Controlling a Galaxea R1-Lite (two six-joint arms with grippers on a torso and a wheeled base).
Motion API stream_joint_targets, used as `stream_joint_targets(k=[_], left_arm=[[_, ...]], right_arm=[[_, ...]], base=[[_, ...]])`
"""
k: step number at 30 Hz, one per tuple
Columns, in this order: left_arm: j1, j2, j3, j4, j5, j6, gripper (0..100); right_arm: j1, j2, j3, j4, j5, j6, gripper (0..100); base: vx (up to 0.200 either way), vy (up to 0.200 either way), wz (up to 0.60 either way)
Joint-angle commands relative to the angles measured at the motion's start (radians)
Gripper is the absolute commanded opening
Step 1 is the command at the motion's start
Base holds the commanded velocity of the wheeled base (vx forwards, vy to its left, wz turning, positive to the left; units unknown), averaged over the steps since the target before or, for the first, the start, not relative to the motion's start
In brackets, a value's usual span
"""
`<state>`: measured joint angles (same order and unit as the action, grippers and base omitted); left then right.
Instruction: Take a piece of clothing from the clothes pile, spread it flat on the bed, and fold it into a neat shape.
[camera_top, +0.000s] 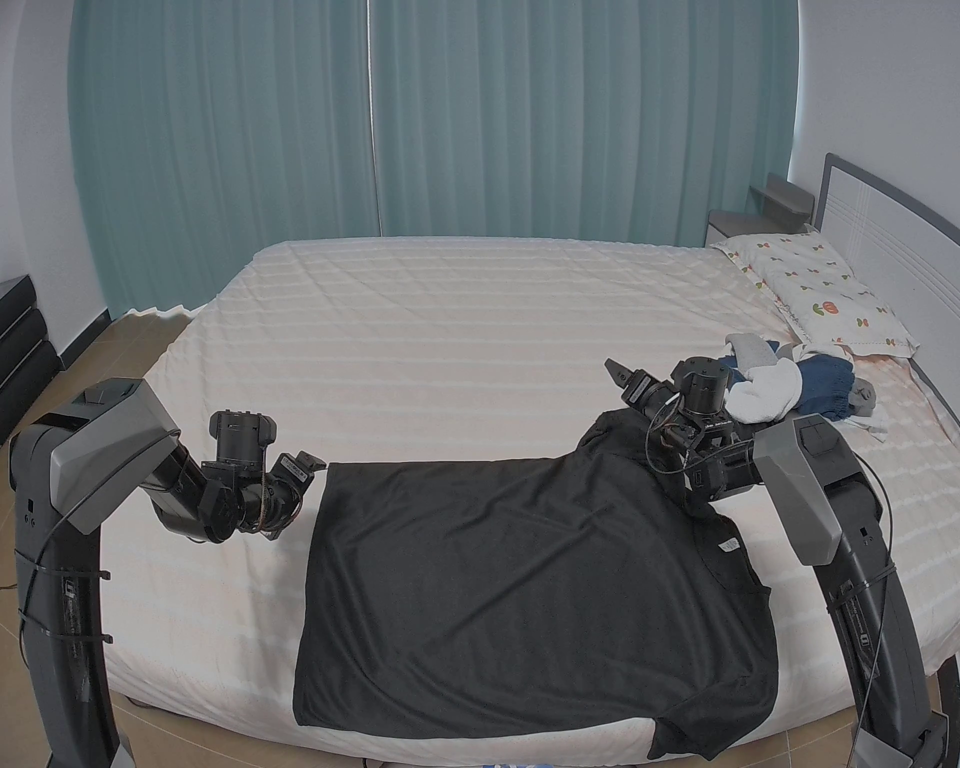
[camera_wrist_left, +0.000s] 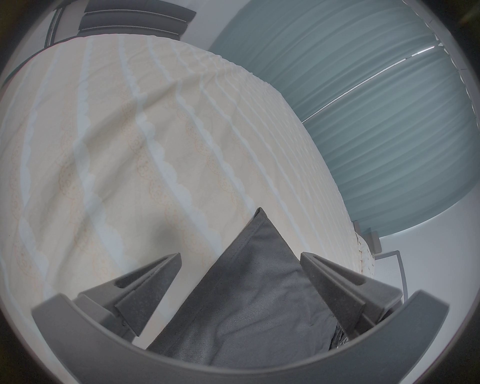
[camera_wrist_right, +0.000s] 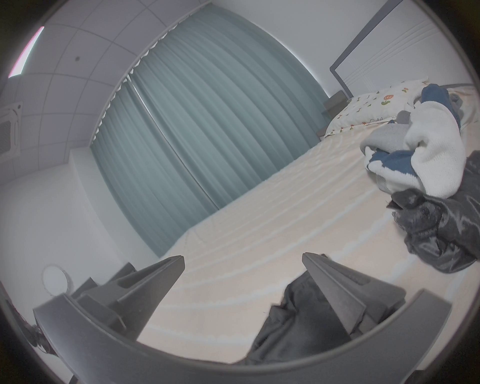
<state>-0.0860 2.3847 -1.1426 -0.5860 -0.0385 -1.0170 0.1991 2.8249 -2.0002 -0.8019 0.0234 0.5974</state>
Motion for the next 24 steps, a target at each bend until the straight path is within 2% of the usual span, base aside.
stream_joint_targets(k=[1, 8, 13, 24], left_arm=[[0.000, 0.002, 0.000, 0.000, 0.000, 0.000, 100], [0.000, 0.002, 0.001, 0.000, 0.000, -0.002, 100], [0.000, 0.001, 0.003, 0.000, 0.000, -0.002, 100], [0.000, 0.001, 0.003, 0.000, 0.000, -0.002, 100]], right_arm=[[0.006, 0.065, 0.000, 0.069, 0.000, -0.076, 100], [0.002, 0.053, 0.000, 0.082, -0.014, -0.076, 100], [-0.050, 0.001, 0.003, 0.135, -0.013, -0.073, 100], [-0.098, -0.016, 0.126, 0.139, 0.027, -0.045, 100]], base=[[0.000, 0.000, 0.00], [0.000, 0.000, 0.00], [0.000, 0.000, 0.00], [0.000, 0.000, 0.00]])
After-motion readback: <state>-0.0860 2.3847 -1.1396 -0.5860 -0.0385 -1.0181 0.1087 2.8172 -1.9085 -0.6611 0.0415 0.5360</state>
